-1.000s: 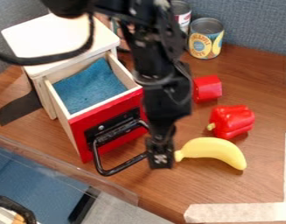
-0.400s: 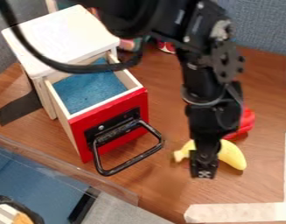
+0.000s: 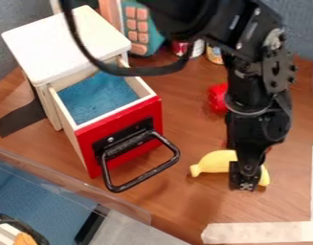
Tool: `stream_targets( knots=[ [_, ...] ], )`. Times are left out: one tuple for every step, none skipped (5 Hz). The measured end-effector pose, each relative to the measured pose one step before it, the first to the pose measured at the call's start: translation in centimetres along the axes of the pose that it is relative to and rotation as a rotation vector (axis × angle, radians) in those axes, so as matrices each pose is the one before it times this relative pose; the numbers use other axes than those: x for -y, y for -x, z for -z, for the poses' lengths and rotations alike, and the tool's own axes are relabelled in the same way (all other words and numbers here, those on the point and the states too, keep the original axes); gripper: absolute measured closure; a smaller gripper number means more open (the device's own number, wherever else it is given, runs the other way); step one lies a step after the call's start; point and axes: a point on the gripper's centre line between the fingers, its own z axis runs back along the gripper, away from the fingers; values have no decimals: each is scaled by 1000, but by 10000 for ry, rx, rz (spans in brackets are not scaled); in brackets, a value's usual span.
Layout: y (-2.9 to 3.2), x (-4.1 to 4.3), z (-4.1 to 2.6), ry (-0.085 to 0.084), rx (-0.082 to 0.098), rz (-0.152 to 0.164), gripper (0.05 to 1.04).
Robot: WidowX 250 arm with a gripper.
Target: Take the banana and place it inside the drawer
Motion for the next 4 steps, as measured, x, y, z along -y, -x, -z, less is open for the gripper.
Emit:
stream_targets(
  knots=[
    [-537,-698,425,-129,22,31,83],
    [-251,-521,412,-61,-38,52,83],
    [-80,-405,369,-126,-39,-13,83],
    [-77,-280,524,-23,-107,-34,83]
  ],
)
